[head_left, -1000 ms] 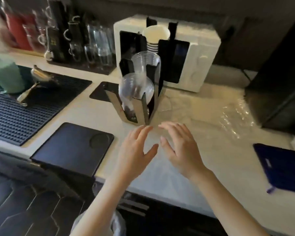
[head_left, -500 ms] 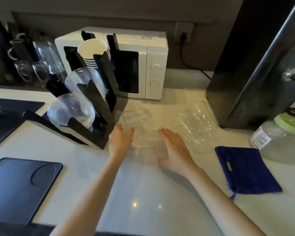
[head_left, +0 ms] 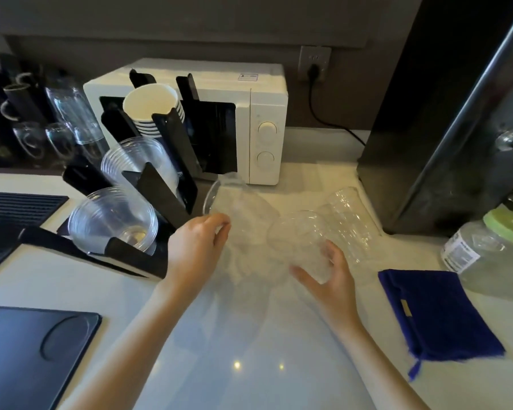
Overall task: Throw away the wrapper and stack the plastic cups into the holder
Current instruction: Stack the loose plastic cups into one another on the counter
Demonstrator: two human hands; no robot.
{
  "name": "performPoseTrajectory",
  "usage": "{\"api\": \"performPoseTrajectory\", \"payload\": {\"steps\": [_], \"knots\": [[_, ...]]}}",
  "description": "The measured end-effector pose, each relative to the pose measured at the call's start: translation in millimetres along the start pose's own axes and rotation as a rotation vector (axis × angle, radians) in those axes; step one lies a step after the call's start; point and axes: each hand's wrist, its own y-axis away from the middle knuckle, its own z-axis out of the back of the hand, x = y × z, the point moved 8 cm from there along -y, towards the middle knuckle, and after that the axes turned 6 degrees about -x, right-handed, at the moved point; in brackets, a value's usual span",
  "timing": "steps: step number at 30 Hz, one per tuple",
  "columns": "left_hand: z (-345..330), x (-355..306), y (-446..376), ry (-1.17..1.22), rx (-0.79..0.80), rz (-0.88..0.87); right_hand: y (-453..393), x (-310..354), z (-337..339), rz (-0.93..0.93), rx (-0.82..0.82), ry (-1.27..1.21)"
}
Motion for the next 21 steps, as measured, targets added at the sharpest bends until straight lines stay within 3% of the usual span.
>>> {"api": "performPoseTrajectory", "payload": {"steps": [6, 13, 17, 21], "knots": [[0.0, -13.9, 16.2, -0.134, 0.065, -0.371, -17.9, 9.9, 13.5, -0.151, -0.094, -0.266], [-18.7, -10.4, 25.9, -0.116, 0.164, -0.409, -48.8, 68.9, 3.3, -0.036, -0.046, -0.320], [-13.8, -2.8, 24.7, 0.005, 0.131, -0.149, -53.0, 104.5, -16.0, 0.058, 0.081, -0.338], [-38.0, 10.3, 33.6, 0.384, 0.248, 0.228, -42.1, 105.8, -48.3, 0.077, 0.256, -0.291]]}}
